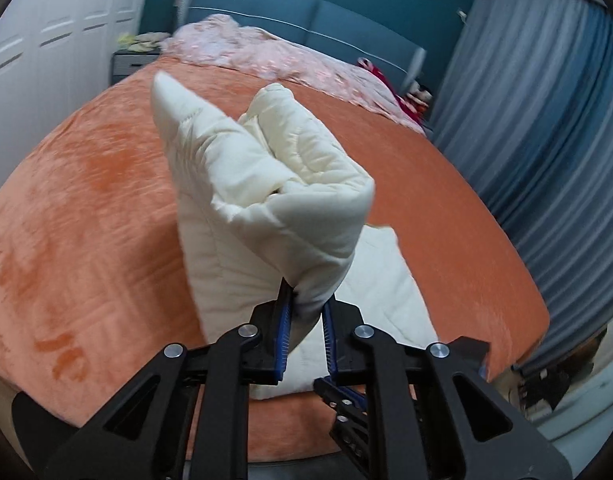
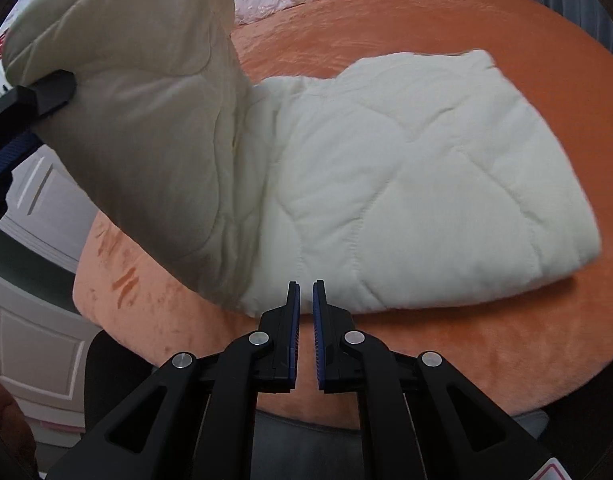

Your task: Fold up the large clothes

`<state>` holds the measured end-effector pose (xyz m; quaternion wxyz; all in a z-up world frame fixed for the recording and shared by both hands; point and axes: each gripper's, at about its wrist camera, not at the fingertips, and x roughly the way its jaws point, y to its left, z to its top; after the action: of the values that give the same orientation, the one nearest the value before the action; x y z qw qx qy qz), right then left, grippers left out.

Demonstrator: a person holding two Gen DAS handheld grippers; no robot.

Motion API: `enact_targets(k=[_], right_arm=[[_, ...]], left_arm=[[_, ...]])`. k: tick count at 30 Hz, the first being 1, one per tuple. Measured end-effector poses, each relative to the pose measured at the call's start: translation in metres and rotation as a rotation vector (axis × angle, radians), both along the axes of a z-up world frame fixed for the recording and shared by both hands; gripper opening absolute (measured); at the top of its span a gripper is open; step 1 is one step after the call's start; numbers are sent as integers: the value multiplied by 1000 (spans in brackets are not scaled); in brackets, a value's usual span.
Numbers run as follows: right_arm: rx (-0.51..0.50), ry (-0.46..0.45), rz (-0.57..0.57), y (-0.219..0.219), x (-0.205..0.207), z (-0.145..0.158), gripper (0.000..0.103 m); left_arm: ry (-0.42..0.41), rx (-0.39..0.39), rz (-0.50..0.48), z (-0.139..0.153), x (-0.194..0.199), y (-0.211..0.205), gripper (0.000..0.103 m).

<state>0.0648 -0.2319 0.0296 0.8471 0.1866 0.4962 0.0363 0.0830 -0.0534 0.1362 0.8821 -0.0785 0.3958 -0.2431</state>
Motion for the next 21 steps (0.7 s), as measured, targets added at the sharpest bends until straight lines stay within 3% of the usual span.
enact_targets(k=[5, 7, 9, 11, 13, 15, 17, 19, 21], right_arm=[[10, 26, -141, -68, -39, 4, 10], [6, 32, -187, -90, -49, 4, 11], [13, 33, -223, -107, -55, 6, 13], [27, 7, -249, -118, -61, 15, 13], [27, -47, -246, -121, -61, 36, 16], [21, -127, -214, -123, -51, 66, 28], [42, -210, -158, -118, -28, 96, 66], [44, -295, -86, -104, 4, 124, 73], [42, -296, -5, -87, 40, 133, 73]], left_arm=[[95, 53, -151, -34, -6, -66, 10], [192, 55, -222, -61, -11, -92, 0], [277, 91, -261, -89, -20, -113, 0], [245, 170, -261, -103, -33, -125, 1], [211, 200, -266, -100, -44, -122, 2], [165, 199, -259, -88, -52, -108, 4], [134, 198, -241, -74, -55, -92, 4], [132, 187, -199, -62, -54, -76, 4], [135, 184, -146, -55, -49, -55, 4]])
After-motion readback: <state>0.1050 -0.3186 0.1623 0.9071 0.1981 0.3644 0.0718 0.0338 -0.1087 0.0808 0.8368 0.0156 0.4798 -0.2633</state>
